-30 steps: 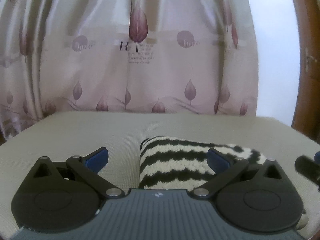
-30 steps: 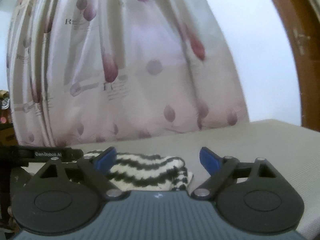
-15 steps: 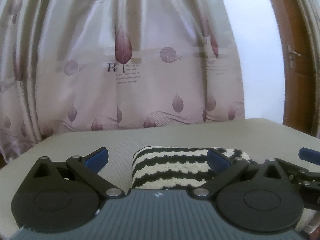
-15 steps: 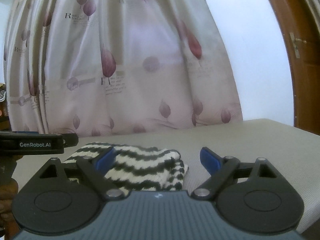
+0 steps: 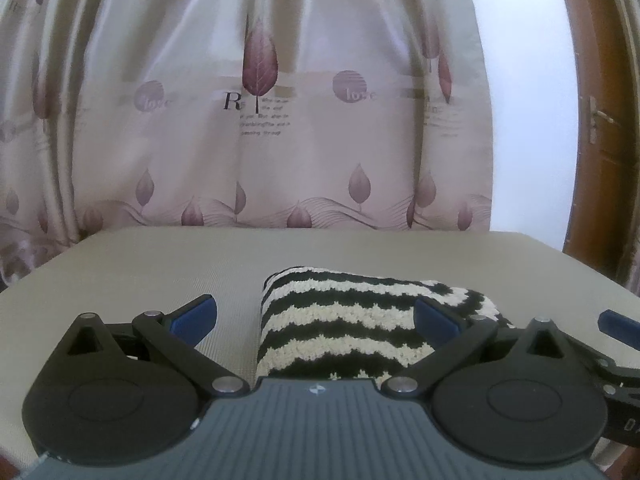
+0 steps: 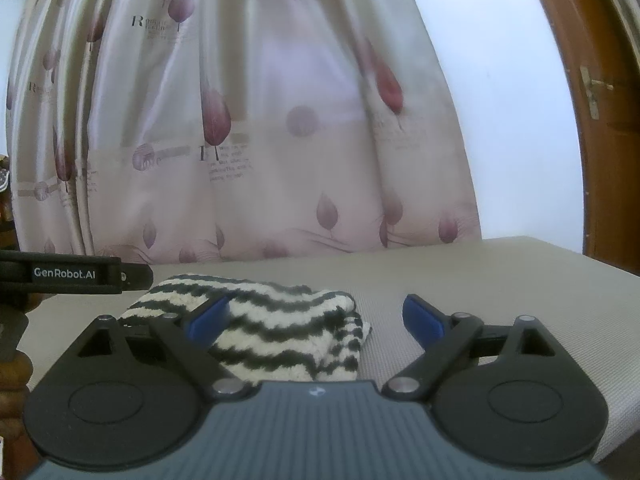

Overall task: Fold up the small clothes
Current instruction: 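Open the right gripper and withdraw both grippers from the folded bundle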

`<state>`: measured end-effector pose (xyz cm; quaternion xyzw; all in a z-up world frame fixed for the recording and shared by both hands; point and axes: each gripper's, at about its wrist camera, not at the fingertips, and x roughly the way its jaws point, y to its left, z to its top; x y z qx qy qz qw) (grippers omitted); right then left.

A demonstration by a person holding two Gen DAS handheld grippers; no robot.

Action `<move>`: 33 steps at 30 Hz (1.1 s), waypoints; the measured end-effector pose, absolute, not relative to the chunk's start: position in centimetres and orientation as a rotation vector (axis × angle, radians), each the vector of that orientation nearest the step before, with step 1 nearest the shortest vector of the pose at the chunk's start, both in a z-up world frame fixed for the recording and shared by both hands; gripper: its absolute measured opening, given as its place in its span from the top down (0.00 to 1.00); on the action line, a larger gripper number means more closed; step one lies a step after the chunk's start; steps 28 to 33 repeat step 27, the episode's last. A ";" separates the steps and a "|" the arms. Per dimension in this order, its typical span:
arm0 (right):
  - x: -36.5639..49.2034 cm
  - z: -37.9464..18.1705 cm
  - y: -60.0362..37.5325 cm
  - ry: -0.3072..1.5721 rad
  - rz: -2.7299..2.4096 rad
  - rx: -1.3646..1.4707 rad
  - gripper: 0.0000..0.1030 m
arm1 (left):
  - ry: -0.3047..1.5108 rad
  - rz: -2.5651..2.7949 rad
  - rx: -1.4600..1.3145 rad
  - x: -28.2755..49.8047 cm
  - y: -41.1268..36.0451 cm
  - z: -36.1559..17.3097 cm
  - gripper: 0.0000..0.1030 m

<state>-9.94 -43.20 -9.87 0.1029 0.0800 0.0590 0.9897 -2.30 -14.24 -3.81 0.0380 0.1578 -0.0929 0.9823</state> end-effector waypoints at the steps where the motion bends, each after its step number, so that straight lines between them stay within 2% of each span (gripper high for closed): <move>1: -9.9 -9.9 -43.2 0.163 0.119 0.203 0.08 | 0.320 -0.188 0.076 -2.3 -14.2 -3.8 0.00; 33: -9.5 -10.0 -42.9 0.202 0.136 0.174 0.06 | 0.293 -0.174 0.066 -1.8 -14.3 -4.0 0.00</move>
